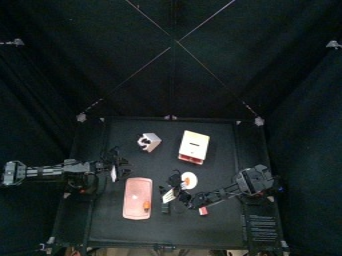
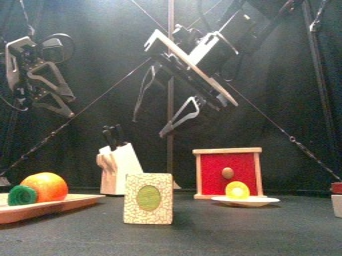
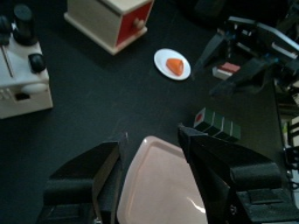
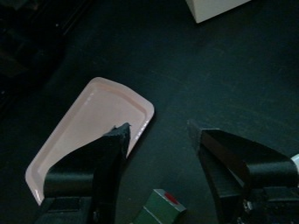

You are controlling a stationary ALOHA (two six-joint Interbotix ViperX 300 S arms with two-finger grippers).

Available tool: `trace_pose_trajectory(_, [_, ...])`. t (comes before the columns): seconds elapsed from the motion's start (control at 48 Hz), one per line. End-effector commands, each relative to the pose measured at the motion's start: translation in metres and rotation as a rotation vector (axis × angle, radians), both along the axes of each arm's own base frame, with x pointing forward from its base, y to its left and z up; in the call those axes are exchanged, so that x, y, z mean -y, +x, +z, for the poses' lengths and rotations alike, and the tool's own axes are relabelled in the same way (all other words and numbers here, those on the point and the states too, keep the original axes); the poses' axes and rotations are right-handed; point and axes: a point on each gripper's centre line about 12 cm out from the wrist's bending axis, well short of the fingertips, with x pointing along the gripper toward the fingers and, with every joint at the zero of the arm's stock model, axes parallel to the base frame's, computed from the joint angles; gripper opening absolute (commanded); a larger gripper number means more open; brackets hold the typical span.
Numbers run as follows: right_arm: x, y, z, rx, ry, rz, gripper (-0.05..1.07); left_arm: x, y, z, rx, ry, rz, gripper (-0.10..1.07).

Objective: Grab carrot top

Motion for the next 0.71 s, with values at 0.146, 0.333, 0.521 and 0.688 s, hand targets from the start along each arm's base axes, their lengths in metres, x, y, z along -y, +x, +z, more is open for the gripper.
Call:
trace_pose_trajectory(0.146, [0.015,-0.026,0.026,0.042,-0.004,-0.012,0.89,0.001,0.008,0.031,-0.089,-0.049,-0.005,0.85])
trace_pose_trajectory(0.333, [0.024,-0.044,0.031,0.043,-0.02,-0.015,0.89,0.003,0.022,0.048,-0.144,-0.018,-0.017,0.85])
trace_pose_trajectory(0.521, [0.031,-0.06,0.034,0.042,-0.031,-0.019,0.89,0.015,0.039,0.058,-0.244,0.036,-0.035,0.85])
trace_pose_trajectory(0.688, [0.036,-0.073,0.039,0.054,-0.041,-0.014,0.89,0.029,0.041,0.058,-0.316,0.061,0.032,0.85])
